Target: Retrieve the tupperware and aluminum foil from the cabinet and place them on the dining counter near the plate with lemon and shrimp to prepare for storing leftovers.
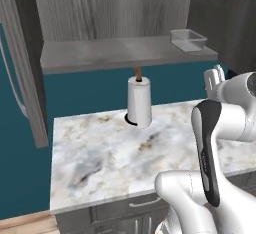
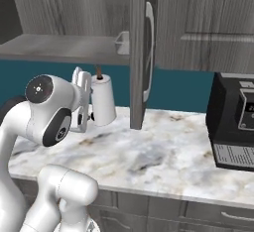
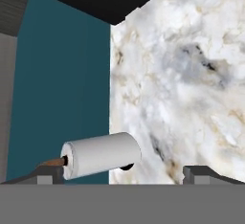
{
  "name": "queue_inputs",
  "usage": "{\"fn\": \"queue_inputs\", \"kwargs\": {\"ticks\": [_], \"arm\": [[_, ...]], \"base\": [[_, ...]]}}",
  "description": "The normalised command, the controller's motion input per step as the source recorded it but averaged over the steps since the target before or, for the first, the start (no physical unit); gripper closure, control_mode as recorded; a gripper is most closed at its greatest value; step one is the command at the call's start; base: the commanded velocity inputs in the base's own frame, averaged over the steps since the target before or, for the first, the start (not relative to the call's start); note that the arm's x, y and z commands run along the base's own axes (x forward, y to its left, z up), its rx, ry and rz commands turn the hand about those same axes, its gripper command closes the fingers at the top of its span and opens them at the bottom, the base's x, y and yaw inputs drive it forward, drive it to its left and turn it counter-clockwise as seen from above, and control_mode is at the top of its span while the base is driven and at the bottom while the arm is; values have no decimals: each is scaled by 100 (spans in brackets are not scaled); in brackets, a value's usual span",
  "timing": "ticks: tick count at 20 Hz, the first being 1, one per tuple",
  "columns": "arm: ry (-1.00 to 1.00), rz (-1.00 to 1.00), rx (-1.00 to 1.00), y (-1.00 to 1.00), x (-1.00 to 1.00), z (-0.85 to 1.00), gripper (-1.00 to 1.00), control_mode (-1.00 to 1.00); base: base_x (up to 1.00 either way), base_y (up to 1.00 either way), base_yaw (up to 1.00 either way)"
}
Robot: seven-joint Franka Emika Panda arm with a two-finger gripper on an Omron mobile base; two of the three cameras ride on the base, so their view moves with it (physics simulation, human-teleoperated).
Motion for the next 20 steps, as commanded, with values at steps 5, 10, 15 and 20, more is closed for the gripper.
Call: {"fn": "queue_inputs", "kwargs": {"ticks": [5, 10, 15, 20], "arm": [[0, 0, 0, 0, 0, 0, -100, 100], [0, 0, 0, 0, 0, 0, -100, 100], [0, 0, 0, 0, 0, 0, -100, -100], [-2, 11, 0, 0, 2, 22, -100, -100]], "base": [[30, 0, -31], [19, 0, -13], [0, 0, 0], [0, 0, 0]]}}
